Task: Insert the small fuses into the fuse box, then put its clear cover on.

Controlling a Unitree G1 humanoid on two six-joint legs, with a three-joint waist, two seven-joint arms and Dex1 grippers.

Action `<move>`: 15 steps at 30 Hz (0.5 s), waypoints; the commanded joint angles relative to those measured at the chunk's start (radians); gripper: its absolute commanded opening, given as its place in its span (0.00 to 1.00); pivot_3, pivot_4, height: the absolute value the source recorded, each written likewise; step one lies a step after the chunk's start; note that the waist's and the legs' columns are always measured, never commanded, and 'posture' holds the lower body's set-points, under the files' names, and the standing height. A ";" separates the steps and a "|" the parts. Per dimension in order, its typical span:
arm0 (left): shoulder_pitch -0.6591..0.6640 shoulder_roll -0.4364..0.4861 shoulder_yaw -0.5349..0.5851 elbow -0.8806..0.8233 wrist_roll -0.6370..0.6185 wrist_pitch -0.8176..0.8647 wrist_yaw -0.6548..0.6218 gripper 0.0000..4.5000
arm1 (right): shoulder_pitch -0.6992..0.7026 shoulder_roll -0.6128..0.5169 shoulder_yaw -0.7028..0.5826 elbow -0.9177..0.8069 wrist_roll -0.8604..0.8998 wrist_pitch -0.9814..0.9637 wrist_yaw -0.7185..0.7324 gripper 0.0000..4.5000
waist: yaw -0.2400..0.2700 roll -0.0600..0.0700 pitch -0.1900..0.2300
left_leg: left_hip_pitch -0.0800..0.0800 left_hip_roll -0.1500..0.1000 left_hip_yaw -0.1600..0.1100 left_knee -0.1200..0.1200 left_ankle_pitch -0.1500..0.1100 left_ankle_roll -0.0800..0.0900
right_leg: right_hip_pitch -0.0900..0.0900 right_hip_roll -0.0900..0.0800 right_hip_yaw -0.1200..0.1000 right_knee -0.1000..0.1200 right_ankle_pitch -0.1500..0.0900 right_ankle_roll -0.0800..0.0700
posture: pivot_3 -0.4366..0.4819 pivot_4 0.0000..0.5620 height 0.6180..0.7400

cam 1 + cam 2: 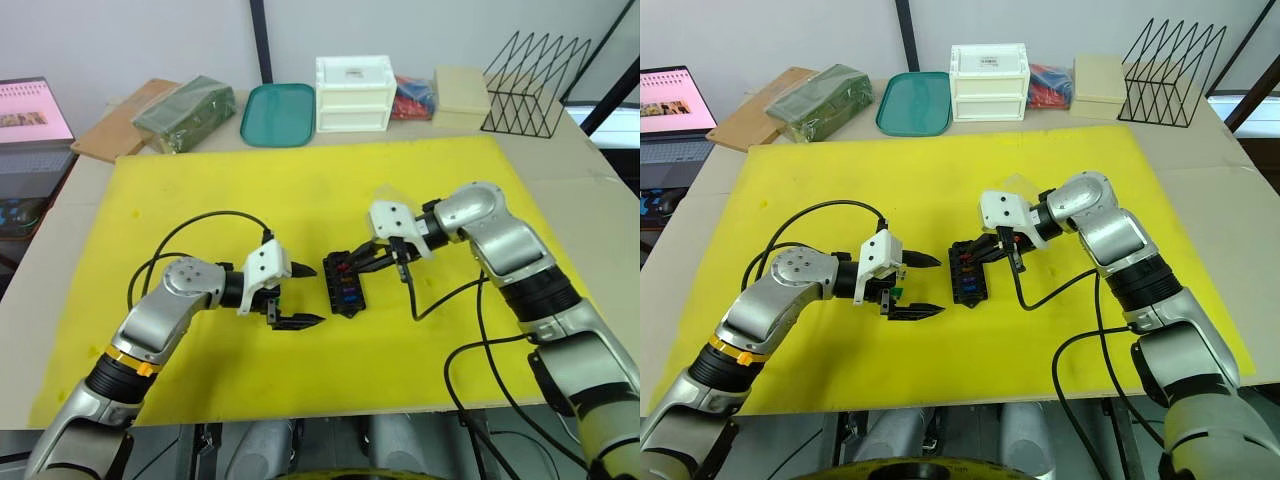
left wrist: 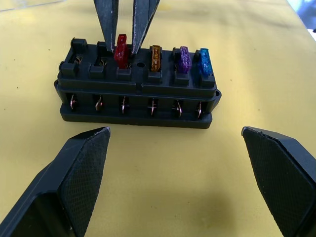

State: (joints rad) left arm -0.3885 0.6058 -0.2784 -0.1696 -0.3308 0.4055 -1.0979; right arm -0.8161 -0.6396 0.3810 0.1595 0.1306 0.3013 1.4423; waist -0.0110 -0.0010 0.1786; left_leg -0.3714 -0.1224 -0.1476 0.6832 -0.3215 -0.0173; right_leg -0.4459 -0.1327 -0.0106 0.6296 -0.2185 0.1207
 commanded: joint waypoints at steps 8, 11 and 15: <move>-0.013 0.000 0.018 -0.025 0.002 -0.002 0.002 1.00 | -0.059 -0.001 -0.050 -0.072 0.041 0.067 0.008 0.14 | -0.001 0.000 0.000 | 0.000 0.000 0.000 0.000 0.000 0.000 | 0.000 0.000 0.000 0.000 0.000 0.000 | 0.48 0.27 1.00; -0.012 0.001 0.018 -0.025 0.002 -0.002 0.001 1.00 | -0.072 -0.004 -0.057 -0.080 0.050 0.087 0.005 0.14 | 0.000 0.000 0.000 | 0.000 0.000 0.000 0.000 0.000 0.000 | 0.000 0.000 0.000 0.000 0.000 0.000 | 0.48 0.27 1.00; -0.014 0.003 0.019 -0.022 0.004 -0.005 -0.001 1.00 | -0.085 -0.016 -0.063 -0.106 0.077 0.146 0.019 0.14 | 0.000 0.000 0.000 | 0.000 0.000 0.000 0.000 0.000 0.000 | 0.000 0.000 0.000 0.000 0.000 0.000 | 0.48 0.27 1.00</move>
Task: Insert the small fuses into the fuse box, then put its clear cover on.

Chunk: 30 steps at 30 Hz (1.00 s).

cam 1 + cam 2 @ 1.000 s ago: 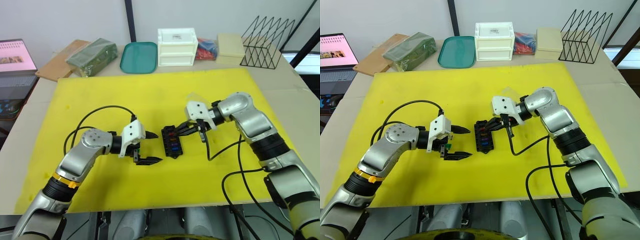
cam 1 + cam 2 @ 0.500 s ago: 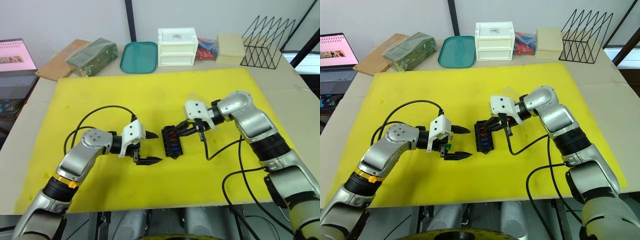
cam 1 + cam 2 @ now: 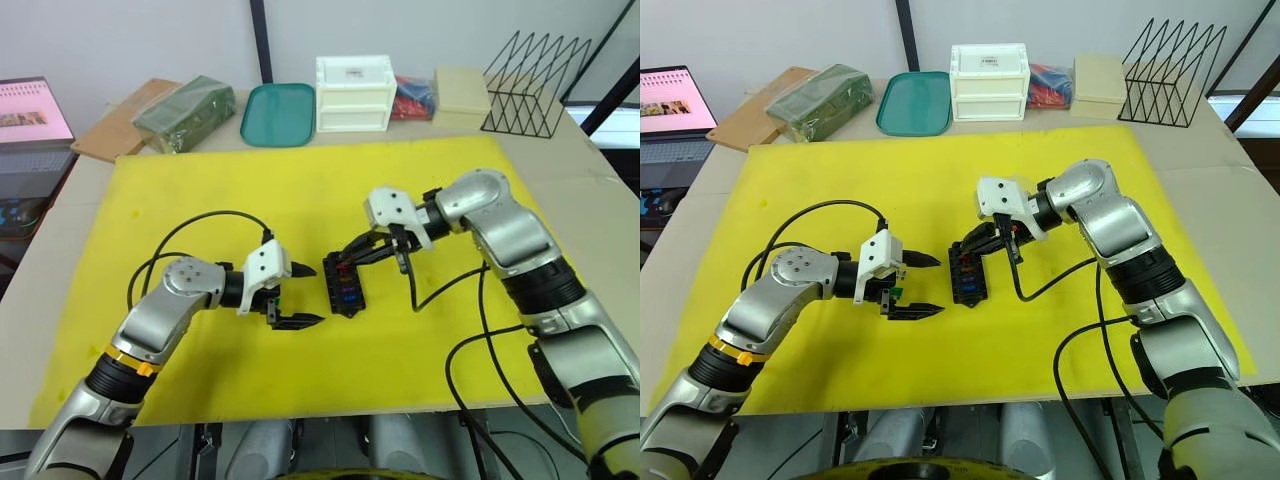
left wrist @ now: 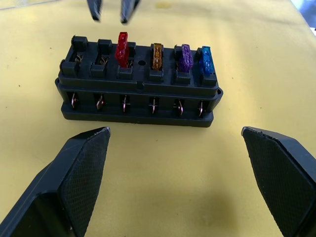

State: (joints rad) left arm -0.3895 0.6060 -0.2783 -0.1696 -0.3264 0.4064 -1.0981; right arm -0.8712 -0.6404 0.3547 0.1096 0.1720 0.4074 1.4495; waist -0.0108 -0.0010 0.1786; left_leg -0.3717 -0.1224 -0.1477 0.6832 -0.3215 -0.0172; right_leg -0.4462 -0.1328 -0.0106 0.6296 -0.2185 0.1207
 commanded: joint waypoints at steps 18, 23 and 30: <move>-0.009 0.009 0.029 -0.015 0.000 -0.013 -0.003 1.00 | 0.016 0.022 -0.038 -0.040 0.082 0.115 -0.046 0.01 | 0.000 0.000 0.000 | 0.000 0.000 0.000 0.000 0.000 0.000 | 0.000 0.000 0.000 0.000 0.000 0.000 | 0.48 0.27 1.00; -0.011 0.010 0.030 -0.011 0.002 -0.016 -0.004 1.00 | 0.035 0.026 -0.030 -0.026 0.071 0.094 -0.050 0.01 | 0.000 0.000 0.000 | 0.000 0.000 0.000 0.000 0.000 0.000 | 0.000 0.000 0.000 0.000 0.000 0.000 | 0.48 0.27 1.00; -0.014 0.011 0.033 -0.011 0.005 -0.014 -0.006 1.00 | 0.060 0.023 -0.015 0.005 0.054 0.064 -0.043 0.01 | -0.001 0.000 0.000 | 0.000 0.000 0.000 0.000 0.000 0.000 | 0.000 0.000 0.000 0.000 0.000 0.000 | 0.48 0.27 1.00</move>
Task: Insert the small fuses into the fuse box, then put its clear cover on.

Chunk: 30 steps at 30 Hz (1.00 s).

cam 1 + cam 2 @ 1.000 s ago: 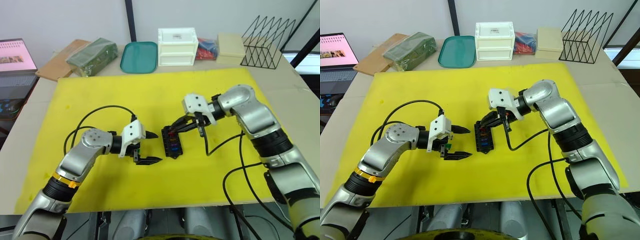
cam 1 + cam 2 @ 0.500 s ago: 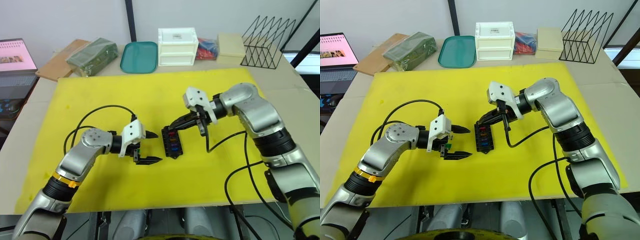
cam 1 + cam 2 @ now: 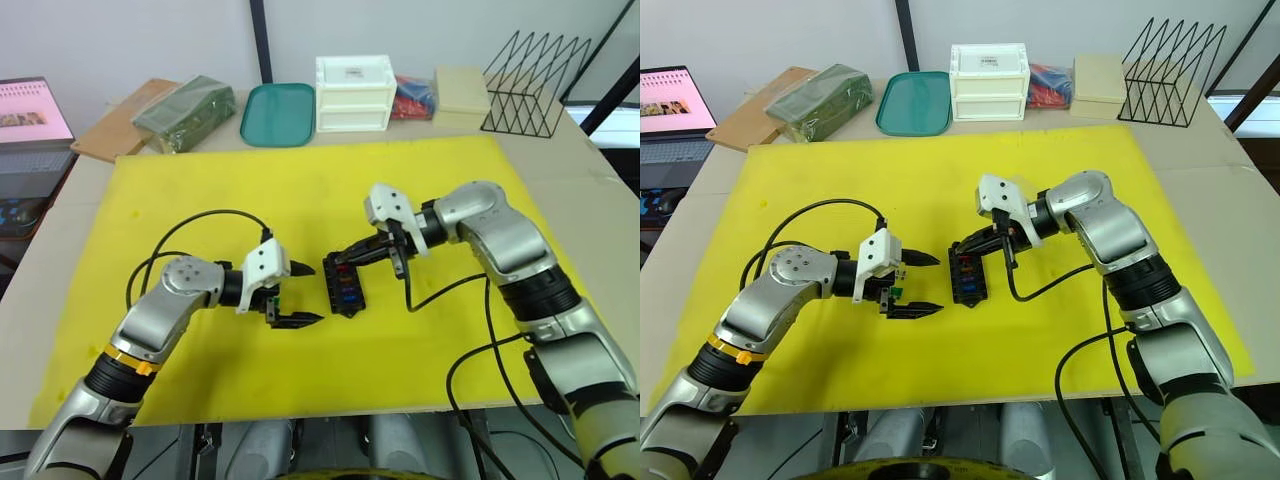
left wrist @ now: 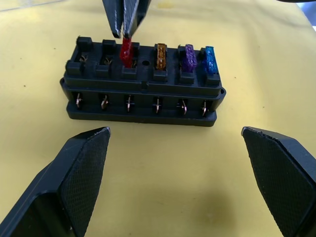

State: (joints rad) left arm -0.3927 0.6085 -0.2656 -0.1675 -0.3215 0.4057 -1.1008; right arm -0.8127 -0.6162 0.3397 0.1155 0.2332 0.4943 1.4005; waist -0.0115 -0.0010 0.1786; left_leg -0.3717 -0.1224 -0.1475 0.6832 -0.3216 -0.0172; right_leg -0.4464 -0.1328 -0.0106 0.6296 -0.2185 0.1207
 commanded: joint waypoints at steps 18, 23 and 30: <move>0.001 0.003 0.022 -0.015 0.009 -0.023 -0.008 1.00 | 0.055 -0.017 0.065 0.121 -0.117 -0.159 0.020 0.01 | 0.001 0.000 -0.001 | 0.002 0.000 0.000 0.000 0.000 0.000 | 0.002 0.000 0.000 0.000 0.000 0.000 | 0.48 0.27 1.00; -0.003 0.004 0.024 -0.011 0.008 -0.023 -0.010 1.00 | 0.056 -0.015 0.080 0.142 -0.138 -0.166 0.015 0.01 | 0.001 -0.001 -0.002 | 0.003 0.000 0.000 0.000 0.000 0.000 | 0.003 0.000 0.000 0.000 0.000 0.000 | 0.48 0.27 1.00; -0.010 0.008 0.033 -0.018 -0.002 -0.011 -0.013 1.00 | 0.036 -0.005 0.046 0.107 -0.100 -0.144 0.011 0.01 | 0.001 -0.001 -0.002 | 0.003 0.000 0.000 0.000 0.000 0.000 | 0.003 0.000 0.000 0.000 0.000 0.000 | 0.48 0.27 1.00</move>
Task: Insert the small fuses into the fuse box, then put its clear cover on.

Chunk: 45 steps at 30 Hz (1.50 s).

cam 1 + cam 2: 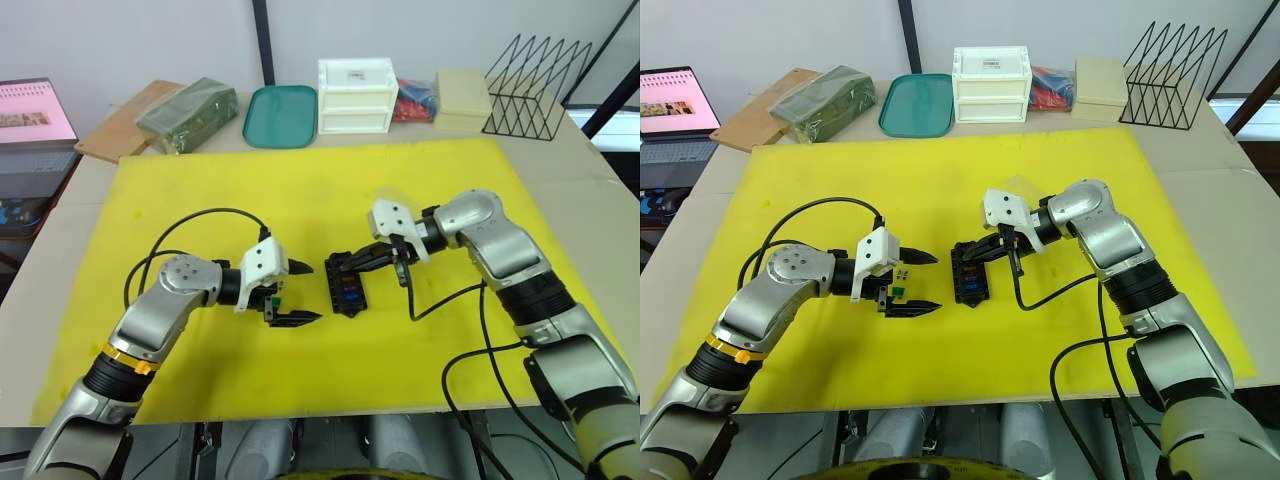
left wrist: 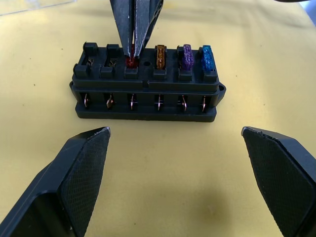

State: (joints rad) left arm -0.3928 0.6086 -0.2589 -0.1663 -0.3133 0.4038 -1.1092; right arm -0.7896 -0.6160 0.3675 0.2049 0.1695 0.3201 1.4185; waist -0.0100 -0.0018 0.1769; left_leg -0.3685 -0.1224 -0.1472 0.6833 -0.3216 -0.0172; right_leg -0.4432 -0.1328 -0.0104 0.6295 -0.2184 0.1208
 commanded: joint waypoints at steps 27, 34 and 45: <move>0.224 0.484 0.497 -0.098 -0.197 0.107 -0.198 1.00 | 0.176 -0.434 -0.338 -0.295 0.166 0.210 0.041 0.68 | -0.002 0.001 0.002 | -0.004 0.001 0.004 -0.001 -0.001 0.002 | -0.005 0.000 0.002 0.000 0.000 0.000 | 0.48 0.27 1.00; 0.275 0.553 0.596 0.041 -0.186 0.037 -0.273 1.00 | 0.286 -0.527 -0.425 -0.294 0.166 0.186 0.018 0.99 | 0.000 0.002 0.002 | -0.004 0.002 0.006 -0.001 -0.002 0.003 | -0.006 0.000 0.002 0.000 0.000 0.000 | 0.48 0.27 1.00; 0.293 0.537 0.574 0.030 -0.194 0.035 -0.270 1.00 | 0.322 -0.550 -0.446 -0.343 0.194 0.187 -0.007 0.99 | -0.003 0.003 0.003 | -0.004 0.002 0.006 -0.001 -0.002 0.003 | -0.006 0.001 0.003 0.000 0.000 0.000 | 0.48 0.27 1.00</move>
State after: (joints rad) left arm -0.0873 1.1503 0.3084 -0.1045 -0.4900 0.4419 -1.3838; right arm -0.4467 -1.1616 -0.0568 -0.0874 0.3351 0.4974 1.4186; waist -0.0130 0.0008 0.1799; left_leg -0.3726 -0.1200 -0.1408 0.6821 -0.3235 -0.0140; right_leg -0.4494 -0.1320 -0.0075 0.6297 -0.2185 0.1208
